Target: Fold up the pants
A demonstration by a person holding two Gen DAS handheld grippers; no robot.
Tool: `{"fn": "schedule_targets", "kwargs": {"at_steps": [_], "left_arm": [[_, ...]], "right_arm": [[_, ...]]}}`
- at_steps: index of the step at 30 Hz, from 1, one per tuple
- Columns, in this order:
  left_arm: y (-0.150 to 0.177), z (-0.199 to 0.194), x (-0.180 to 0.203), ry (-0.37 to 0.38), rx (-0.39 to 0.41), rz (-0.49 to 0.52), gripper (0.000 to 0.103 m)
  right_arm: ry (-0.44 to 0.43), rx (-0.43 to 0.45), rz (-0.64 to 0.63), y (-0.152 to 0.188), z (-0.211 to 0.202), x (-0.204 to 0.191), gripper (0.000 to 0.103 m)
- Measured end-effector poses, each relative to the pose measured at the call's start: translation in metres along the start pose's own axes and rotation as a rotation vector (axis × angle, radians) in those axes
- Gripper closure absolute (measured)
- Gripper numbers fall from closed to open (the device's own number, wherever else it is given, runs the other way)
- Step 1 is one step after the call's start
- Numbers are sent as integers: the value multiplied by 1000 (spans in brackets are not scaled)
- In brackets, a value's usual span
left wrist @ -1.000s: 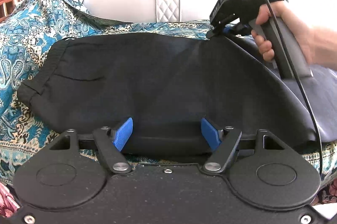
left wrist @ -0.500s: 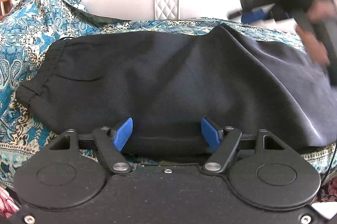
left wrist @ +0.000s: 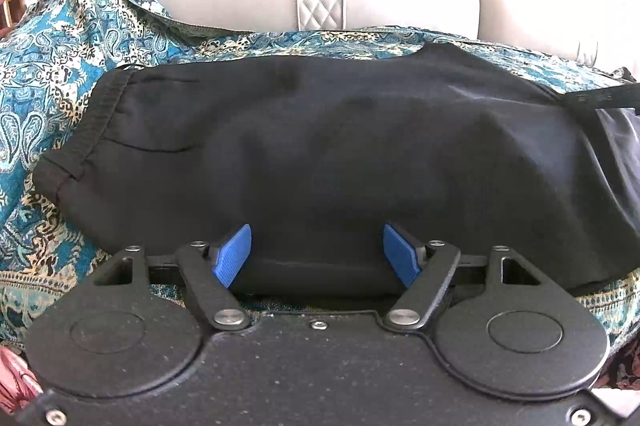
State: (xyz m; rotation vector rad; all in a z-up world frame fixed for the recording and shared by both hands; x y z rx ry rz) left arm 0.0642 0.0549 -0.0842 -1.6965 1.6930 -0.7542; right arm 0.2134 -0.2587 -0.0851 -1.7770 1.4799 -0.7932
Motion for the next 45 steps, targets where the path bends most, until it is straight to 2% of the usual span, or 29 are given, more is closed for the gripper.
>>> {"fn": "schedule_targets", "kwargs": {"at_steps": [1,3,4,6,9,11,13,15,18,20,23,25,27,30,32,34,35,36,37,38,39,40,41,42,45], "left_arm": [[0,1,0,-3,-2,-2,30],[-1,1,1,-9,-4,-4,30],[-2,0,1,-8,-9,-7,30],[-9,-1,-3,-5,-26,-9,33],[-28,-7,-18,-38,30,-27,44],[-46,-9,-35,-59,88,-46,45],[-64,-3,-51,-108,121,-54,48],[-76,12,-67,-171,139,-66,55],[-85,44,-90,-253,79,-126,66],[-84,65,-103,-287,31,-181,69],[-84,78,-111,-332,53,-182,67],[-86,84,-108,-373,46,-149,66],[-86,89,-106,-405,43,-137,66],[-88,97,-109,-440,41,-141,65],[-89,98,-110,-447,42,-154,64],[-89,100,-111,-457,44,-159,64],[-88,100,-111,-463,46,-156,64],[-88,100,-110,-469,48,-150,64],[-88,102,-109,-477,51,-139,64],[-88,102,-108,-484,53,-129,64],[-88,104,-107,-492,56,-117,63],[-88,105,-106,-500,59,-108,63],[-88,106,-105,-515,63,-99,59],[-88,108,-105,-537,65,-92,51],[-88,109,-111,-552,71,-117,45]], "right_arm": [[35,-4,-1,0,2,11,80],[107,-25,48,-5,7,36,53],[137,-16,93,-7,4,51,48],[117,39,180,-5,-12,72,42],[162,70,261,4,-35,98,41],[209,68,274,14,-46,114,41],[286,64,286,24,-56,129,41],[377,62,344,36,-69,148,41],[524,67,475,53,-88,180,41],[635,52,539,66,-98,203,41],[703,18,581,78,-103,235,41],[706,-8,613,83,-99,256,42],[673,-37,650,88,-90,274,54],[632,-16,682,90,-74,294,57],[572,-21,673,84,-65,304,53],[533,-38,653,76,-59,313,44],[511,-46,651,73,-57,316,29],[495,-54,647,71,-54,317,25],[483,-62,637,70,-51,317,24],[492,-73,620,68,-49,315,27],[507,-86,596,66,-47,312,37],[527,-94,572,64,-45,310,41],[544,-95,555,62,-42,307,62],[549,-82,544,60,-41,305,100],[577,-61,553,56,-39,304,99]]}}
Point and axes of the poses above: each gripper's, at about its wrist camera, not at the fingertips, and z roughly the way its jaws point, x to its right, y to its underside, the point moved 1 cm from there along z, roughly the way its jaws point, and after that the axes turned 2 degrees about y, right-handed, at the moved point
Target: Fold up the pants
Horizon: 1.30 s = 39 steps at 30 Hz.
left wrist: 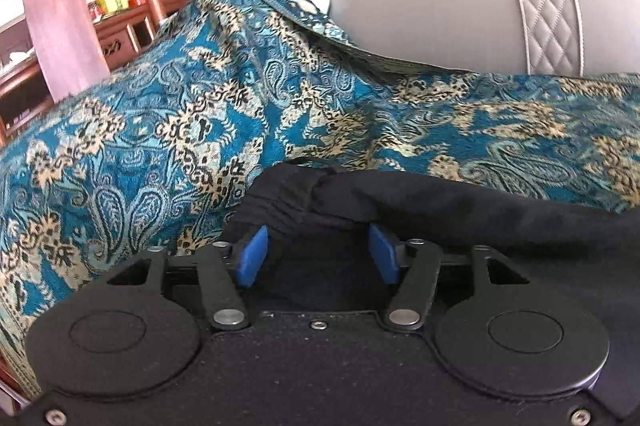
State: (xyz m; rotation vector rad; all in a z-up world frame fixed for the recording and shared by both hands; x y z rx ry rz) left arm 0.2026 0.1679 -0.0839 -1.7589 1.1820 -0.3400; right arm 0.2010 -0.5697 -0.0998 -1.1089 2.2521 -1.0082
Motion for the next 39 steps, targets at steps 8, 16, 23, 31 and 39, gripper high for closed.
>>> {"fn": "schedule_targets", "kwargs": {"at_steps": [8,16,23,31,39], "left_arm": [[-2,8,-7,-9,7,-13,39],[-2,17,-14,-15,22,-20,33],[-2,20,-19,-10,21,-43,26],[-2,21,-21,-2,22,-38,25],[-2,22,-21,0,29,-23,22]], "right_arm": [[-21,23,-90,-14,18,-34,99],[-154,108,50,-12,-8,5,35],[-4,137,186,12,-63,78,55],[94,141,229,63,-108,89,42],[116,22,-83,81,-82,36,41]]}}
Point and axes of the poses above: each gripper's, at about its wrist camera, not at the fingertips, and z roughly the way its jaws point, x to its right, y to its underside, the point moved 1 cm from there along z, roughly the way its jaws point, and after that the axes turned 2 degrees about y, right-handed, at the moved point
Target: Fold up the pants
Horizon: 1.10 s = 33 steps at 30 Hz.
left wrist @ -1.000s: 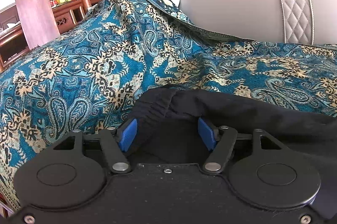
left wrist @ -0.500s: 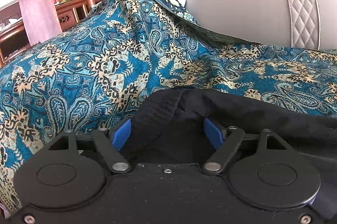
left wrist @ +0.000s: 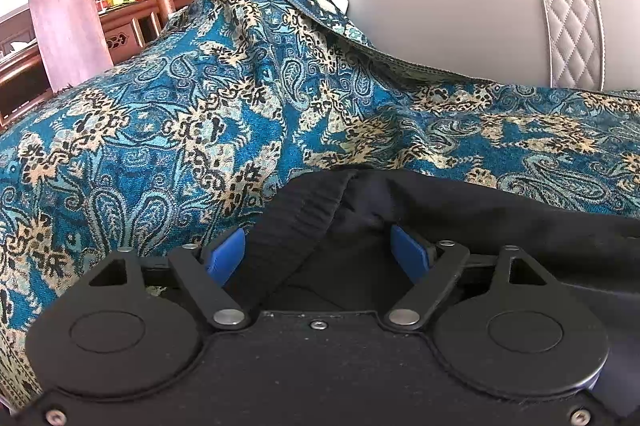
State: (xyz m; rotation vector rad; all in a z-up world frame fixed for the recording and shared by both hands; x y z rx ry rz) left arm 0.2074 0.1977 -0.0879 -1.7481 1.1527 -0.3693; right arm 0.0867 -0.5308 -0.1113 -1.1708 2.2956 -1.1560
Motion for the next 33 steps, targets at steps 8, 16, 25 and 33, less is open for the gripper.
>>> {"fn": "schedule_targets", "kwargs": {"at_steps": [8,16,25,33], "left_arm": [[0,0,0,-1,3,-3,22],[0,0,1,-4,5,-3,22],[0,0,0,-5,7,-1,22],[0,0,0,-7,9,-1,22]], "right_arm": [[20,17,462,14,2,84,71],[-62,15,564,25,-6,103,50],[-54,3,434,16,13,81,51],[-40,17,399,9,18,79,50]]}}
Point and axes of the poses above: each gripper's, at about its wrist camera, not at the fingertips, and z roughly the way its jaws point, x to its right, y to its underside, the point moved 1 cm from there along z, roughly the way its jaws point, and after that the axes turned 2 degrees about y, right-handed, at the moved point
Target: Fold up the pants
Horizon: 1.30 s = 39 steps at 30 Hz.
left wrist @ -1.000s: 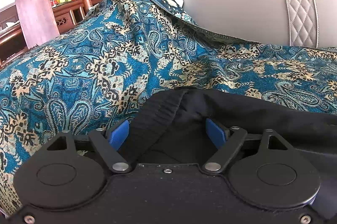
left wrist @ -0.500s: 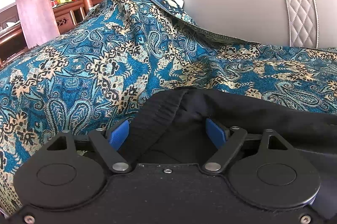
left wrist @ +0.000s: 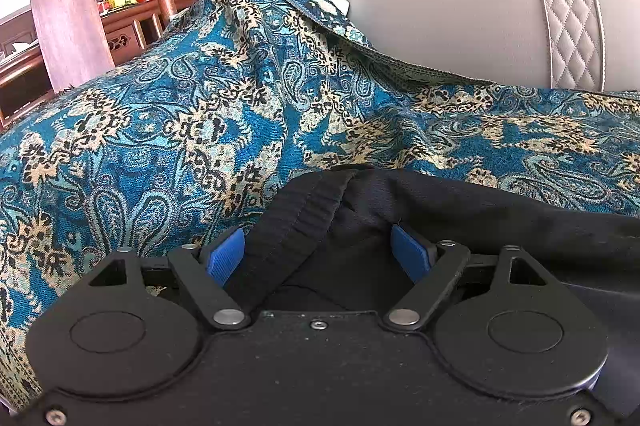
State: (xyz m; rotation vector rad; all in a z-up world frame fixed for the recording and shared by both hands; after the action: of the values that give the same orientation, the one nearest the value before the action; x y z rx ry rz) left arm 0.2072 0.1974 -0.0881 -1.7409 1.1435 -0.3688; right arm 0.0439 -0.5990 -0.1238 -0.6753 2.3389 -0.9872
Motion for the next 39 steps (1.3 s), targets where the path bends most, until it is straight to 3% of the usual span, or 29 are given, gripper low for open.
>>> {"fn": "schedule_targets", "kwargs": {"at_steps": [10,13,15,18,26,30,34,39], "left_arm": [[0,0,0,0,2,-1,22],[0,0,0,0,2,0,22],[0,0,0,0,2,0,22],[0,0,0,0,3,-2,21],[0,0,-2,11,3,-27,21],[1,1,-7,35,-1,-61,21],[2,3,-12,59,-6,-92,21],[4,5,-21,102,-17,-146,21]], "right_arm": [[0,14,-25,-5,10,-5,52],[1,20,-49,-6,12,-9,61],[-5,24,-60,-6,12,-11,74],[-19,26,-64,-6,13,-13,81],[-97,54,-67,-8,-3,-41,85],[-205,39,-110,-13,-19,-94,85],[-366,39,-285,1,-58,-190,85],[-610,-29,-617,83,-134,-305,85]]}}
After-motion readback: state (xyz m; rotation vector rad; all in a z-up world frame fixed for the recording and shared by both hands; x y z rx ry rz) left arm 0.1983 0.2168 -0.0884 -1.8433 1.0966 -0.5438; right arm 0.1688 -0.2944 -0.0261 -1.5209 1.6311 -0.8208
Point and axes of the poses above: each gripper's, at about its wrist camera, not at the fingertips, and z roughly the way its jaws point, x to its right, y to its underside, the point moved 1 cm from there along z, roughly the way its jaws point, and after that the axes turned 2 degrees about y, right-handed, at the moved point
